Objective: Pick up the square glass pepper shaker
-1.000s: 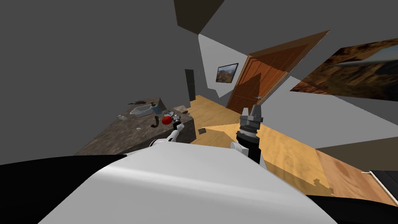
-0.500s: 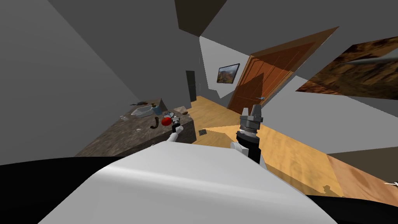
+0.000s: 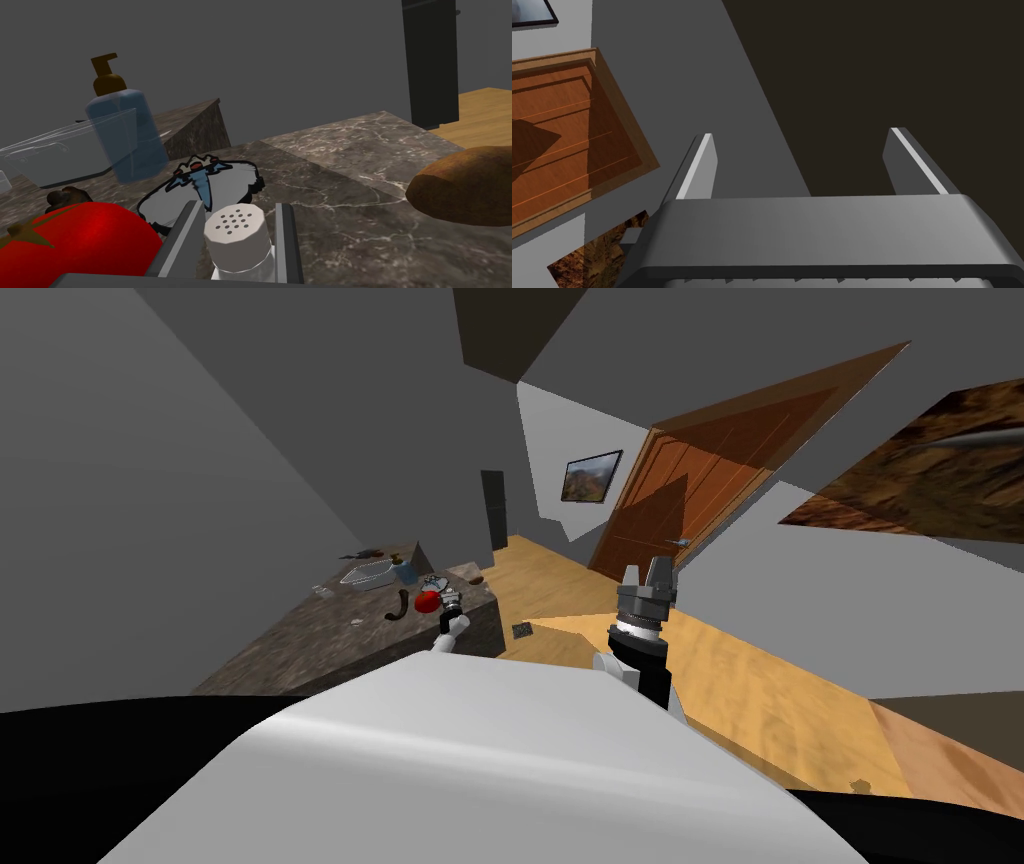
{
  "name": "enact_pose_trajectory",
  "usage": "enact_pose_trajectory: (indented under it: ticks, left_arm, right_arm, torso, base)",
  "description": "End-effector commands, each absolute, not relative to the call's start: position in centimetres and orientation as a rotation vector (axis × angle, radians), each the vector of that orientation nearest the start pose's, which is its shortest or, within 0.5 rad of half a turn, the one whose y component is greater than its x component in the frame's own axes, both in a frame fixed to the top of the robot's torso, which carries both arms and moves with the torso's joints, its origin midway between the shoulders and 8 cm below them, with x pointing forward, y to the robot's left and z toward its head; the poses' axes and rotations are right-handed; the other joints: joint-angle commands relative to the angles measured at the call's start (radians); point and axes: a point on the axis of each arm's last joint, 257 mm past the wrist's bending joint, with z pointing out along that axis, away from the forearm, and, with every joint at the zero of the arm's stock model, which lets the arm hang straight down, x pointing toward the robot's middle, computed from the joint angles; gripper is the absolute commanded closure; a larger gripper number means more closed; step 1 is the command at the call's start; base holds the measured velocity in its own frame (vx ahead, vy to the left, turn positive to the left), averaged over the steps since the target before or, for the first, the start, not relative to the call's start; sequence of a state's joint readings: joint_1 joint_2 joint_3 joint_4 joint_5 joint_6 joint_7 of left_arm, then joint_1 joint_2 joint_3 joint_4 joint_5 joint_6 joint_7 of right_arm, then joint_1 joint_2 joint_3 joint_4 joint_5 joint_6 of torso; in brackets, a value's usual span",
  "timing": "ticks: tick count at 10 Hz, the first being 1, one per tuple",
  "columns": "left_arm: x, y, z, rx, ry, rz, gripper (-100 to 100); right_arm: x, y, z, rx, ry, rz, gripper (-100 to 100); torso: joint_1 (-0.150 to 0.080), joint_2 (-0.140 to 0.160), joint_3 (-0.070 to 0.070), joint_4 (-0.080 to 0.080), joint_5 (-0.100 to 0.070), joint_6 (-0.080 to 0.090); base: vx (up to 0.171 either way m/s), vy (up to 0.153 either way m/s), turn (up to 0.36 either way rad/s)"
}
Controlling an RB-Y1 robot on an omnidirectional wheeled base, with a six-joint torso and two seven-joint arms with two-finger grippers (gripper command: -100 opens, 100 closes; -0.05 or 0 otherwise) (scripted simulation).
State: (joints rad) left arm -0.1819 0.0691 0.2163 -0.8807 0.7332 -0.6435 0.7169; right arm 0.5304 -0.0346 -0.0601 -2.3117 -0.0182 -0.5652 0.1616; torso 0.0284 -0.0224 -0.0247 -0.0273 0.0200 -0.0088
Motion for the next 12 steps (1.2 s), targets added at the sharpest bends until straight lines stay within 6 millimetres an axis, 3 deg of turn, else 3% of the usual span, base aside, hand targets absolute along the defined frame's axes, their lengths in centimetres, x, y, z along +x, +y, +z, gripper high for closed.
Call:
enact_pose_trajectory:
  ticks: [1, 3, 5, 6, 8, 9, 10, 12]
  left_arm:
    - [49.2, 40.9, -34.4, -1.896, -0.259, -1.736, 100]
    - [48.0, 41.6, -34.3, -1.883, -0.265, -1.731, 100]
    - [48.6, 41.6, -32.7, -1.85, -0.272, -1.767, 100]
    - [47.9, 40.2, -34.1, -1.908, -0.238, -1.759, 100]
    - [47.0, 40.9, -32.9, -1.872, -0.249, -1.778, 100]
    - [46.3, 39.4, -34.2, -1.931, -0.217, -1.771, 100]
    - [45.5, 39.9, -34.1, -1.922, -0.222, -1.768, 100]
    - [45.6, 40.0, -32.4, -1.885, -0.23, -1.801, 100]
  right_arm:
    - [32.1, -29.5, 4.3, 0.519, 0.615, 1.109, 0]
    - [32.1, -29.5, 4.3, 0.519, 0.615, 1.109, 0]
    - [32.1, -29.5, 4.3, 0.519, 0.615, 1.109, 0]
    - [32.1, -29.5, 4.3, 0.519, 0.615, 1.109, 0]
    - [32.1, -29.5, 4.3, 0.519, 0.615, 1.109, 0]
    - [32.1, -29.5, 4.3, 0.519, 0.615, 1.109, 0]
    - [32.1, -29.5, 4.2, 0.519, 0.615, 1.109, 0]
    - [32.1, -29.5, 4.3, 0.519, 0.615, 1.109, 0]
  torso:
    - [0.0, 0.0, 0.0, 0.0, 0.0, 0.0]
    - [-0.002, -0.004, -0.004, -0.004, 0.002, 0.0]
    - [0.0, -0.002, -0.003, -0.004, 0.003, 0.002]
    - [0.0, 0.0, -0.002, -0.003, 0.004, 0.002]
    - [-0.001, -0.006, -0.005, -0.005, 0.004, 0.001]
    - [-0.001, -0.005, -0.004, -0.004, 0.003, 0.002]
    - [-0.003, -0.007, -0.006, -0.005, 0.004, 0.002]
    - [-0.001, -0.005, -0.005, -0.006, 0.005, 0.003]
  base:
    - [0.075, -0.033, 0.178]
    - [0.07, -0.032, 0.049]
    - [-0.005, -0.002, -0.015]
    - [0.055, -0.019, 0.136]
    - [0.077, -0.038, 0.071]
    - [0.093, -0.049, 0.143]
    - [0.092, -0.056, 0.094]
    - [0.017, -0.013, -0.007]
